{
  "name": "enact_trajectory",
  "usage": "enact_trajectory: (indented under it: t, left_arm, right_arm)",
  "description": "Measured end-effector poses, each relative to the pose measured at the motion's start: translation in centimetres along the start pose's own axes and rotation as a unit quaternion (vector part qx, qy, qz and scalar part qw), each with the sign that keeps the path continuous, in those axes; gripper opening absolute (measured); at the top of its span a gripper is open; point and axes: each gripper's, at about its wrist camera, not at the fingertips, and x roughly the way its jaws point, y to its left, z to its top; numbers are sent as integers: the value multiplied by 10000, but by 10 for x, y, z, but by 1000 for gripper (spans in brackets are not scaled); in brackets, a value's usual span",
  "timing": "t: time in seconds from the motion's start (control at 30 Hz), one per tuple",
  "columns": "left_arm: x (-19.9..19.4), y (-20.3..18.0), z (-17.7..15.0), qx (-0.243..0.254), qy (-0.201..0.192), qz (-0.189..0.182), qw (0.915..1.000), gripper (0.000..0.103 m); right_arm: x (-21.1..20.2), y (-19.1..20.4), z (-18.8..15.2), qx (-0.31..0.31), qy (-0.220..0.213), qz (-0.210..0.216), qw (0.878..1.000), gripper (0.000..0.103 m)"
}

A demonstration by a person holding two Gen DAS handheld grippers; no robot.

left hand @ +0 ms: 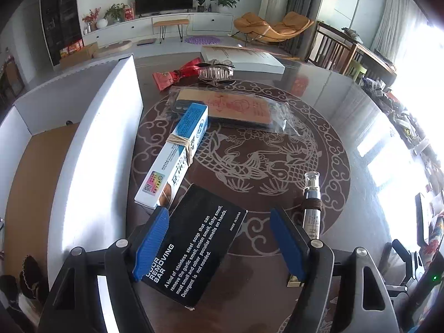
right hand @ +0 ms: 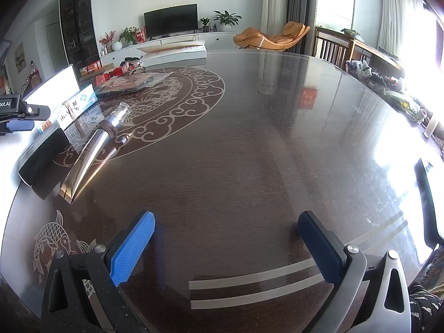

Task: Organize objects
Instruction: 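Lift the black soap-bar box off the table with the left gripper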

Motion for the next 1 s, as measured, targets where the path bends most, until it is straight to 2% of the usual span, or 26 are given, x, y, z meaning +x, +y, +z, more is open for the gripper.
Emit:
enact_trajectory:
  t: [0.17, 0.3, 0.4, 0.47, 0.53, 0.57, 0.67, 0.73, 0.8, 0.9, 1.0]
  left_arm:
    - [0, -3, 2, 156, 113, -256, 9995, 74]
    - [8, -16, 1, 619, 299, -384, 9969, 75]
    - [17, -30, -5, 1059, 445, -56, 9934, 75]
    - [22, -33, -9, 1169, 469, 262, 9917, 75]
    - [27, -30, -11, 1082, 483, 401, 9921, 76]
    - [27, -28, -11, 1072, 428, 501, 9921, 83]
    - [37, -18, -10, 938, 497, 740, 9916, 96]
    - [47, -16, -14, 943, 718, 726, 9903, 97]
    - [54, -20, -18, 1077, 755, 869, 9875, 102]
    - [55, -17, -18, 874, 810, 739, 9901, 103]
    - [58, -6, -19, 422, 998, 319, 9936, 103]
  right_arm:
    - [0, 0, 0, 1, 0, -3, 10000, 103]
    - [0, 0, 0, -1, -1, 0, 10000, 103]
    - [0, 0, 0, 0, 1, 0, 10000, 103]
    - [0, 0, 0, 0, 0, -1, 10000, 103]
    - [0, 0, 0, 0, 1, 0, 10000, 103]
    - [0, 0, 0, 0, 1, 0, 10000, 103]
    - [0, 0, 0, 0, 2, -1, 10000, 103]
    - [0, 0, 0, 1, 1, -2, 10000, 103]
    - [0, 0, 0, 1, 2, -3, 10000, 103]
    - [0, 0, 0, 0, 1, -2, 10000, 103]
    - [0, -1, 0, 0, 0, -3, 10000, 103]
